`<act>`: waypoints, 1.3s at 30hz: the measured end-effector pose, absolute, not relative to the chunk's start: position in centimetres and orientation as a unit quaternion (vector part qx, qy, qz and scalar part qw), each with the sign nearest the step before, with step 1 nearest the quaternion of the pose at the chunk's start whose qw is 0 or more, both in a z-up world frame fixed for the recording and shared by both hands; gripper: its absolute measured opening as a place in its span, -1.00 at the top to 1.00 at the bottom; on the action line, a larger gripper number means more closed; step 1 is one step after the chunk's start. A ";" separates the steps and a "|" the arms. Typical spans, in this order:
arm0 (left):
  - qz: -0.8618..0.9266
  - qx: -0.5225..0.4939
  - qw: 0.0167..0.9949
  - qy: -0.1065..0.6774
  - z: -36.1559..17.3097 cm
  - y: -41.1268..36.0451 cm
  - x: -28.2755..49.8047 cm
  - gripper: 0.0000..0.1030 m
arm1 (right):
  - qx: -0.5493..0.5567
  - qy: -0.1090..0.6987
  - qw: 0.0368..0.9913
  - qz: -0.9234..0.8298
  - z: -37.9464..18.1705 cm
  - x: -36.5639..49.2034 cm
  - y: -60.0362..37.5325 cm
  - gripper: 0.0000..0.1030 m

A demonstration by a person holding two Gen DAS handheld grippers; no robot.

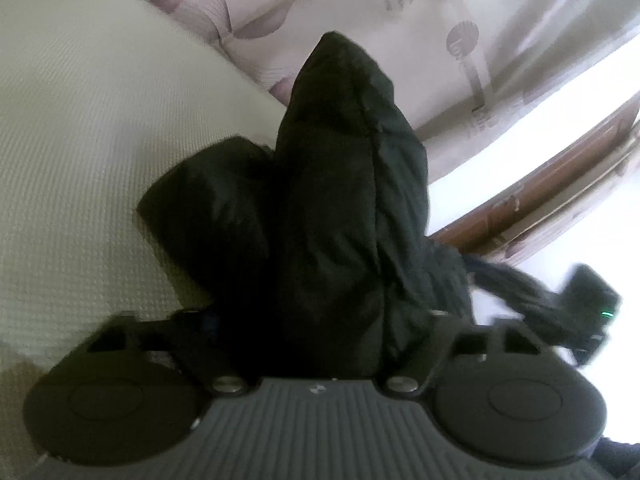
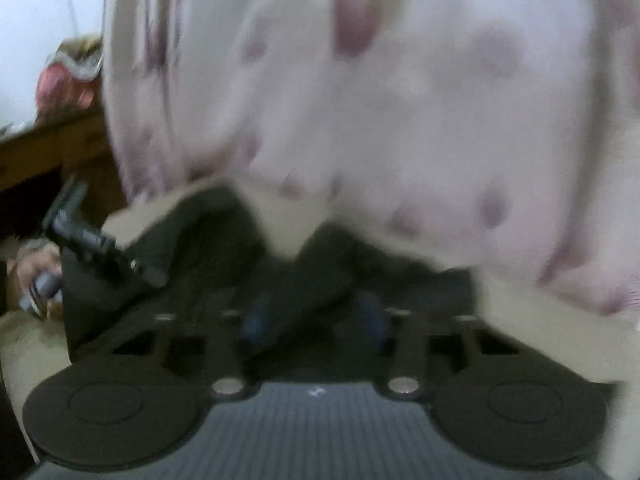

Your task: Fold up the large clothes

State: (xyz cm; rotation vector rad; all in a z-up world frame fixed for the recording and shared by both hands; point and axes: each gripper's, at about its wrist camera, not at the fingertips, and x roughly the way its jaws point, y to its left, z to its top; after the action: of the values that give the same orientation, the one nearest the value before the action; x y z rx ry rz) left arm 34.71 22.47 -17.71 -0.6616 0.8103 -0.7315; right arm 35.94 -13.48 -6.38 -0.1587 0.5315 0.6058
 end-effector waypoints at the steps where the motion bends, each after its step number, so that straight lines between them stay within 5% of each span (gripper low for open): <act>1: -0.343 -0.317 0.800 0.377 -17.8 22.3 34.5 -0.12 | -0.082 0.269 0.913 0.296 -7.5 35.7 -12.7 0.46; 6: -0.383 -0.373 0.775 0.338 -14.9 19.7 32.6 0.08 | -0.035 0.337 0.887 0.314 -13.8 37.1 -10.7 0.49; 10: -0.436 -0.340 0.768 0.324 -10.6 11.5 31.6 0.07 | 0.182 0.347 0.851 0.350 -15.4 38.6 -15.7 0.49; 13: -0.459 -0.393 0.738 0.299 -10.3 7.1 32.7 0.03 | 0.343 0.328 0.801 0.364 -17.7 38.8 -20.5 0.52; 16: -0.485 -0.365 0.751 0.259 -9.7 3.1 32.8 -0.30 | 0.423 0.305 0.779 0.348 -19.1 37.4 -23.6 0.52; 22: -0.514 -0.335 0.756 0.226 -8.5 -1.5 32.2 -0.95 | 0.481 0.302 0.748 0.343 -20.6 35.9 -26.2 0.53; 33: -0.539 -0.220 0.773 0.252 -8.6 -6.8 30.7 -0.93 | 0.434 0.284 0.831 0.201 -17.4 26.4 -33.1 0.49; 39: -0.543 -0.153 0.797 0.217 -7.8 -9.3 28.4 -0.96 | 0.472 0.306 0.785 0.259 -19.3 25.6 -33.5 0.49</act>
State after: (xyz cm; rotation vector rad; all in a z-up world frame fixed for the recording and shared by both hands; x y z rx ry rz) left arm 28.39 -9.25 -7.76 -0.3288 0.4670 -1.1651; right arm 25.63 -33.50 -19.30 1.0190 0.6609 0.5590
